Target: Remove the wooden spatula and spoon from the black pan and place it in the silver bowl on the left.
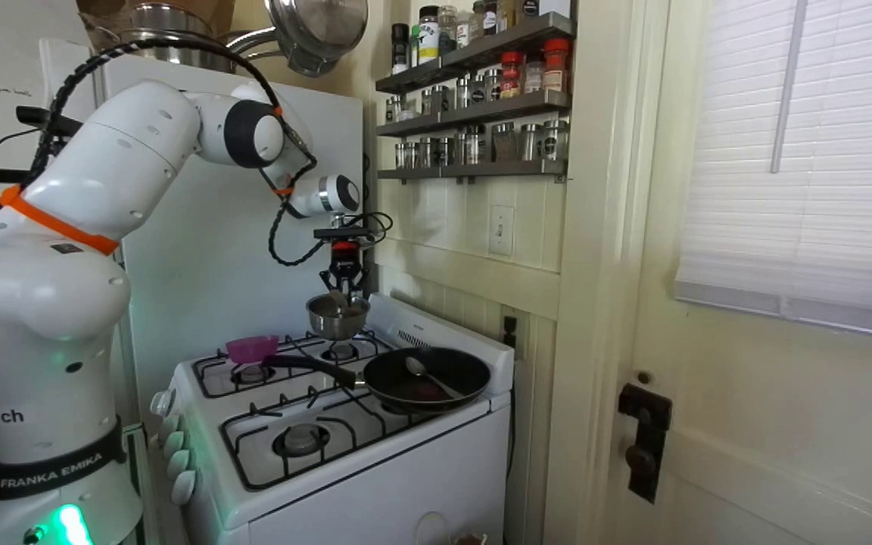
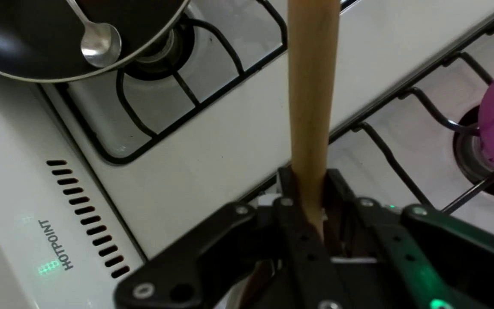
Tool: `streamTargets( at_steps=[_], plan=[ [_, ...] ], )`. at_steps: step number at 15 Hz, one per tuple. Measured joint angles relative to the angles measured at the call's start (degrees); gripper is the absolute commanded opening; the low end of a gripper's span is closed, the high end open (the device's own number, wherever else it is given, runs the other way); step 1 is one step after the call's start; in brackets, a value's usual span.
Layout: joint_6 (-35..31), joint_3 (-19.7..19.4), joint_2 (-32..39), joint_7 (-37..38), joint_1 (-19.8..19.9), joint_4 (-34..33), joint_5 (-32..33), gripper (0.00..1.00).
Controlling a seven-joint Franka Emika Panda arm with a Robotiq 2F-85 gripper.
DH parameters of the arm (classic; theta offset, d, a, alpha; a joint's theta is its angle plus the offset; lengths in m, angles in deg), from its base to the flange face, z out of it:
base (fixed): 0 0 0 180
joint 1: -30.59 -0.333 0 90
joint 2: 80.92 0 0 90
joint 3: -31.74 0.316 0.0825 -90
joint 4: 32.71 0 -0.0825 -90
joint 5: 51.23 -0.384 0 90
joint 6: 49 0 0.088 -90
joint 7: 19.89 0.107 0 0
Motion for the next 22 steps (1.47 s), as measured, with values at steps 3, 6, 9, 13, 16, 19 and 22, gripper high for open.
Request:
streamTargets(
  at_steps=[3,6,9,13,16,19,22],
  plan=[
    [1.9,0.0,2.0,0.0,-1.0,-3.3,-0.1,0.05],
    [4.6,0.0,4.1,0.0,-2.0,-6.7,-0.5,0.05],
    [9.1,0.0,6.1,0.0,-2.7,-9.6,-1.3,0.05],
    [14.3,0.0,8.6,0.0,-3.0,-13.0,-2.3,0.05],
    [17.9,0.0,10.3,-0.2,-3.2,-15.2,-2.7,0.05],
    [20.5,0.0,11.8,-0.2,-3.3,-17.1,-2.7,0.48],
    [22.1,0.0,13.1,-0.2,-3.5,-18.6,-2.7,0.69]
  ],
)
